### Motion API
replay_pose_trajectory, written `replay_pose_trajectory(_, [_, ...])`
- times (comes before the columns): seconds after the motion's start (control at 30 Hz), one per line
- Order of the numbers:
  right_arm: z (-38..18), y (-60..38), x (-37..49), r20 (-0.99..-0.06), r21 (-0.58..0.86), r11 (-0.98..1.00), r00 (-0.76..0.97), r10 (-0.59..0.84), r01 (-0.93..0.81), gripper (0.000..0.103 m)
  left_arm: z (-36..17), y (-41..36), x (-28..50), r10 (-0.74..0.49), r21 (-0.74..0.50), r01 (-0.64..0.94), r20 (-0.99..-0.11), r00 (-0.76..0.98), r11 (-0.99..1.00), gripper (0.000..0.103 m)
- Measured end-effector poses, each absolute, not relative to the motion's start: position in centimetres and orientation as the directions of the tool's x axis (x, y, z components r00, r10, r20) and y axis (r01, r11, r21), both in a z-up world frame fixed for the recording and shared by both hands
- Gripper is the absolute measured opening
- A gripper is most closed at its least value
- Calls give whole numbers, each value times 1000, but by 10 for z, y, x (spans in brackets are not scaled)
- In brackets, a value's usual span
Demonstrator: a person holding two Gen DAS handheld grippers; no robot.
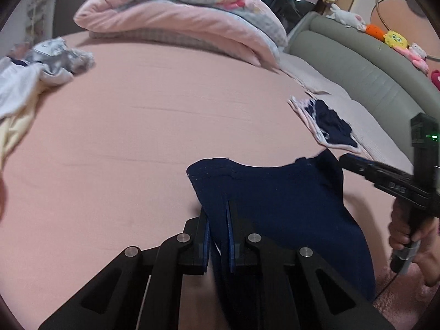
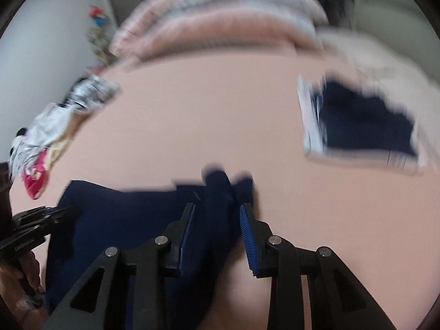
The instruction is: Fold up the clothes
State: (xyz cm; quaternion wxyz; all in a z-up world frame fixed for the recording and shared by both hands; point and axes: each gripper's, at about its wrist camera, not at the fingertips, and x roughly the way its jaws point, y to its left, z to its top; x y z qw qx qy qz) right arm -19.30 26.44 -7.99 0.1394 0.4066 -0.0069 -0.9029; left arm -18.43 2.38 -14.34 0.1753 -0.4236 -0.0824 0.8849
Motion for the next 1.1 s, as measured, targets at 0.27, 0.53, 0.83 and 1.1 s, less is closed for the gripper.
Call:
replay_pose_trajectory(0.27, [-132, 261, -232, -853, 4, -987, -515, -86, 159, 31, -156, 16, -199, 310, -271, -154, -774, -552, -950, 25])
replay_pose_trajectory(0.53, [-88, 278, -223, -787, 140, -983, -589, -184, 121, 31, -132, 12, -182, 405, -297, -276, -671, -621, -914, 27])
replay_pose_trajectory(0.83, [-121, 263, -252, -876, 10, -985, -473, -91, 172, 0, -162, 39, -211, 347, -242, -264, -792, -503, -934, 18])
replay_pose_trajectory(1.1, [-122, 323, -261, -857, 247, -969, -463, -227, 17, 46, -172, -23, -203, 397, -442, -47, -750, -529, -896, 20])
